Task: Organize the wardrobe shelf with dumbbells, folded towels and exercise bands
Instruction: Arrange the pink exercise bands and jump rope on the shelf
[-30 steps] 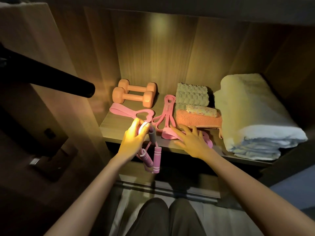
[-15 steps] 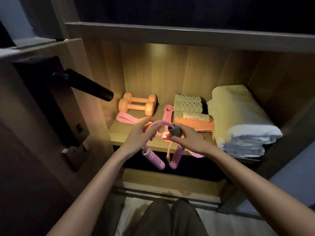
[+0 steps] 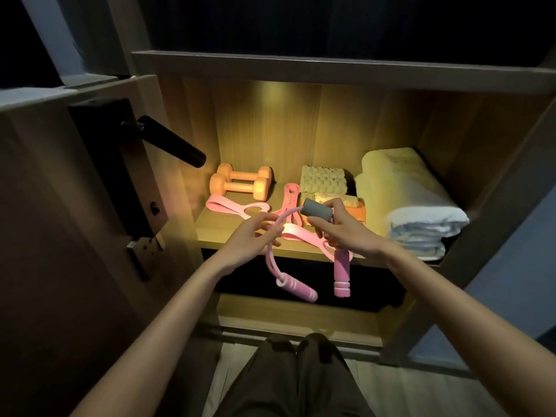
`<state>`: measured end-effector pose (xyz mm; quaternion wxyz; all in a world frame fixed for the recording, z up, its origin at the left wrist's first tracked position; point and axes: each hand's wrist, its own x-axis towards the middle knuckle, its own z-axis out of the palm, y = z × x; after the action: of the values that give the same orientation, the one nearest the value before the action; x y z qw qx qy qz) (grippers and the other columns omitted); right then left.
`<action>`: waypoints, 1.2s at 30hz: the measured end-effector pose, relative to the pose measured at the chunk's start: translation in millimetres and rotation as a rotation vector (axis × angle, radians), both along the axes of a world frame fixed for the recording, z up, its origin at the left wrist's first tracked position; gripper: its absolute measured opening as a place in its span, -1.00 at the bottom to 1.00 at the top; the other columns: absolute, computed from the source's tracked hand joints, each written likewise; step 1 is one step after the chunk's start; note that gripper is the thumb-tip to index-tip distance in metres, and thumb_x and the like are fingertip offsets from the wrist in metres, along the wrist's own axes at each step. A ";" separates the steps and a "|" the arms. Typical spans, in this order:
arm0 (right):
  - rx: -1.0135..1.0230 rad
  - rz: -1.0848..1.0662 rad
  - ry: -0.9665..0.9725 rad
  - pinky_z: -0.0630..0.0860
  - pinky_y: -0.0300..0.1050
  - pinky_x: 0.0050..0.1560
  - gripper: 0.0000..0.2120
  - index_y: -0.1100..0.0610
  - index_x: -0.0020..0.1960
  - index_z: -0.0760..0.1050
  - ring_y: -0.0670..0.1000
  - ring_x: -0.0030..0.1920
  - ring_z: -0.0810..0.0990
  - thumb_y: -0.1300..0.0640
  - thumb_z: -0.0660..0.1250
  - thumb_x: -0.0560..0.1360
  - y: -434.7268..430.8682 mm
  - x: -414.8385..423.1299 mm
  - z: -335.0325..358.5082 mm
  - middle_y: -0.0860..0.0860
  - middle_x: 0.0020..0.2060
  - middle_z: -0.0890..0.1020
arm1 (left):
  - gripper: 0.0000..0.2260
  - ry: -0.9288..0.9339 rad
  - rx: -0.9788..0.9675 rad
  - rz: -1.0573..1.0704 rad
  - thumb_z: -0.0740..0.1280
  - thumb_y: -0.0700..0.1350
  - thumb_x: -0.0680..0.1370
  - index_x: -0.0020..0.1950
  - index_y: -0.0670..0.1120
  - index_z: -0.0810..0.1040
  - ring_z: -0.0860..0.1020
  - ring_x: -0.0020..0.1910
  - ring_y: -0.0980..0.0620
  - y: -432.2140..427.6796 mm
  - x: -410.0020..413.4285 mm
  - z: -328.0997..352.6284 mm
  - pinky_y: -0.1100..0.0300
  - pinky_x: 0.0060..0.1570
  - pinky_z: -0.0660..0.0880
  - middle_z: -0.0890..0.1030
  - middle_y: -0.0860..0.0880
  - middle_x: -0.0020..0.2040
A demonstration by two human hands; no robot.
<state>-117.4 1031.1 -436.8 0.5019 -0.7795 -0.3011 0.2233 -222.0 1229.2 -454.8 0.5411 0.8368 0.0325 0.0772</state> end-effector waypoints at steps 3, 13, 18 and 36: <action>-0.017 0.028 -0.090 0.30 -0.32 -0.47 -0.70 0.12 0.15 0.18 -0.22 -0.49 0.34 -0.03 0.21 0.60 6.6 -17.0 -3.2 0.04 -0.19 0.53 | -0.70 -0.064 0.150 0.116 0.25 0.09 0.58 0.14 -0.07 0.61 0.61 -0.10 0.13 -10.5 3.3 2.8 0.32 -0.14 0.57 0.63 0.03 -0.02; -0.091 0.137 -0.219 0.49 -0.23 0.01 -0.66 0.06 0.18 0.46 -0.15 -0.02 0.56 -0.06 0.39 0.49 6.4 -51.1 -33.6 -0.09 -0.02 0.61 | -0.90 0.040 -0.777 0.275 0.40 -0.14 0.51 -0.05 -0.13 0.67 0.62 0.01 0.01 -23.2 -9.6 10.6 0.11 -0.13 0.62 0.69 -0.04 -0.11; -0.001 0.182 -0.090 0.48 -0.42 -0.17 -0.89 -0.11 -0.08 0.55 -0.25 -0.15 0.60 -0.10 0.42 0.45 13.3 -72.4 -36.7 -0.24 -0.20 0.65 | -0.95 0.088 -0.976 0.320 0.40 -0.19 0.49 -0.12 -0.15 0.65 0.65 -0.10 0.01 -31.5 -19.2 24.3 0.14 -0.27 0.63 0.70 -0.08 -0.23; -0.328 0.076 -0.619 0.51 -0.07 -0.18 -0.45 -0.05 0.26 0.28 -0.02 -0.13 0.53 -0.13 0.43 0.37 17.3 -49.5 -45.1 -0.05 -0.09 0.55 | -0.89 0.032 -1.132 0.576 0.30 -0.21 0.57 -0.04 -0.24 0.58 0.58 0.14 -0.06 -0.7 -30.3 -8.2 0.03 0.23 0.49 0.60 -0.20 0.07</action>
<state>-166.9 1048.3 -481.9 0.2463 -0.8687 -0.4278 0.0401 -252.3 1228.6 -463.0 0.8568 0.3797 0.3001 0.1780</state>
